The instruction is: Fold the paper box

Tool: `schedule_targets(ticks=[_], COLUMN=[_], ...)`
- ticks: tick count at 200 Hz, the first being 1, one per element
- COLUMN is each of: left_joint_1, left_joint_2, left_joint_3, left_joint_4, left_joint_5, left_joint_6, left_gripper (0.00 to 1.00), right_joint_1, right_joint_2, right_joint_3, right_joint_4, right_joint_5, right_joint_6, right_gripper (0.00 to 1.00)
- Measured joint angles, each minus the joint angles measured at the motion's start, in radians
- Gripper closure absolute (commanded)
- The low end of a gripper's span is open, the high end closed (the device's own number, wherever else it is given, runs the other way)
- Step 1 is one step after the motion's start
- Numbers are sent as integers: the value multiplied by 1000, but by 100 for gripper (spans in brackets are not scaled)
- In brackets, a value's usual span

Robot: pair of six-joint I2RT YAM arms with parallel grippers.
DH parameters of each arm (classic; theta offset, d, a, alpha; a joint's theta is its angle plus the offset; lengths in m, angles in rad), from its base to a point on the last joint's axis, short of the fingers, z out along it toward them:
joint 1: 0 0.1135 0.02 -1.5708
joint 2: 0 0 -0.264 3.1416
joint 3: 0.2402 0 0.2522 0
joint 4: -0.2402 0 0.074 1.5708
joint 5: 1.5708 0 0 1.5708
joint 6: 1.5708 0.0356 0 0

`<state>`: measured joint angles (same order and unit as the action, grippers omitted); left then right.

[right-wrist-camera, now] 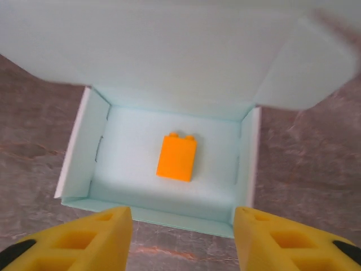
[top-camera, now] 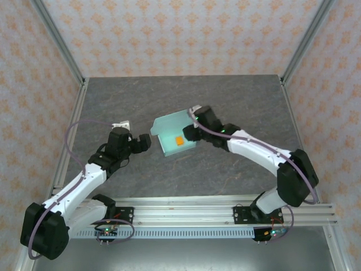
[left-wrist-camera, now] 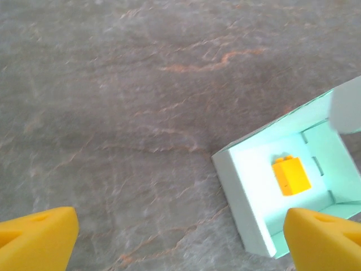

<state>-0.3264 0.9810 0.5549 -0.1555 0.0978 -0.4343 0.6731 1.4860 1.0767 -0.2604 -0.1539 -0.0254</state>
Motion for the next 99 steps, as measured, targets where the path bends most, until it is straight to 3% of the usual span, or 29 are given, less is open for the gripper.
schedule_targets(ticks=[38,99], left_joint_1=[0,0], left_joint_2=[94,190], left_joint_3=[2,51], left_joint_4=[117,158], left_joint_5=[76,96], left_joint_6=[94,249], left_gripper=[10,11], right_joint_1=[-218,-248], right_joint_2=[23,225], right_joint_3=[1,53], right_joint_4=[81,169], right_joint_5=[-182,-357], right_joint_6=[-108,-248], right_gripper=[40,44])
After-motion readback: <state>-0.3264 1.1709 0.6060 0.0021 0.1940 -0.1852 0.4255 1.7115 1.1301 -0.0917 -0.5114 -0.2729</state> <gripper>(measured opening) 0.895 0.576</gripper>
